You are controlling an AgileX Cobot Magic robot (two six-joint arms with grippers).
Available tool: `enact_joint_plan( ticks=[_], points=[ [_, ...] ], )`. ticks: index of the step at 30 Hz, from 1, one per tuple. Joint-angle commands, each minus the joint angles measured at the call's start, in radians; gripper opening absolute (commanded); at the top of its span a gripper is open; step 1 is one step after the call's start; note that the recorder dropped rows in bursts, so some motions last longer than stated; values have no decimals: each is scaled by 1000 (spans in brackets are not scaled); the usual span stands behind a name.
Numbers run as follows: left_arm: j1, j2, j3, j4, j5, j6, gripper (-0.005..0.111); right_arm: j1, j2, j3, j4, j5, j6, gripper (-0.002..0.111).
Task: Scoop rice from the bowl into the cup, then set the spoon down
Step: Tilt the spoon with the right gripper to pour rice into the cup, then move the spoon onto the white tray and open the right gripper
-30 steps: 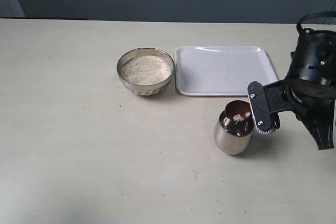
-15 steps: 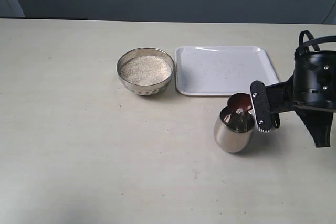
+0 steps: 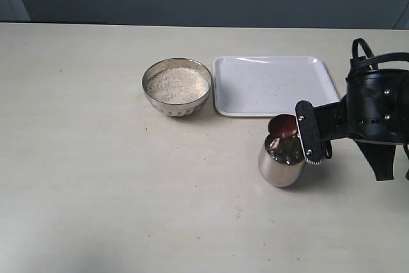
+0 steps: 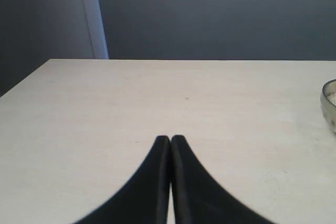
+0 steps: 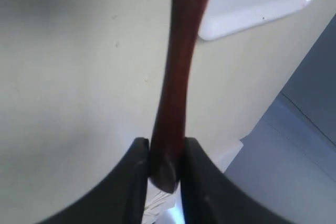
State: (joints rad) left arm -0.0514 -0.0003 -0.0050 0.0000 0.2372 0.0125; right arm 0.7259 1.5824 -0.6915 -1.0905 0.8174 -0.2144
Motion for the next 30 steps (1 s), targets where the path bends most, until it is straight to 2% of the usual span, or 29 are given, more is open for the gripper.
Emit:
enact_joint_plan(
  ticks=[1, 7, 15, 18, 21, 24, 27, 30],
  points=[
    [2, 0, 5, 0, -5, -3, 1, 32, -23, 38, -15, 14, 14, -1],
    [2, 0, 5, 0, -5, -3, 1, 67, -67, 111, -117, 14, 143, -1],
    [5, 0, 5, 0, -5, -3, 1, 66, -91, 73, -142, -13, 293, -1],
    [31, 0, 5, 0, -5, -3, 1, 14, -83, -8, -137, -9, 441, -1],
    [55, 13, 5, 0, -5, -3, 1, -92, -53, -133, -106, -39, 553, -1],
    [63, 17, 5, 0, -5, -3, 1, -210, 8, -305, 39, -100, 519, -1],
    [63, 17, 5, 0, -5, -3, 1, -324, 115, -503, 278, -146, 305, -1],
    [63, 17, 5, 0, -5, -3, 1, -403, 266, -725, 565, -72, 92, -1]
  ],
)
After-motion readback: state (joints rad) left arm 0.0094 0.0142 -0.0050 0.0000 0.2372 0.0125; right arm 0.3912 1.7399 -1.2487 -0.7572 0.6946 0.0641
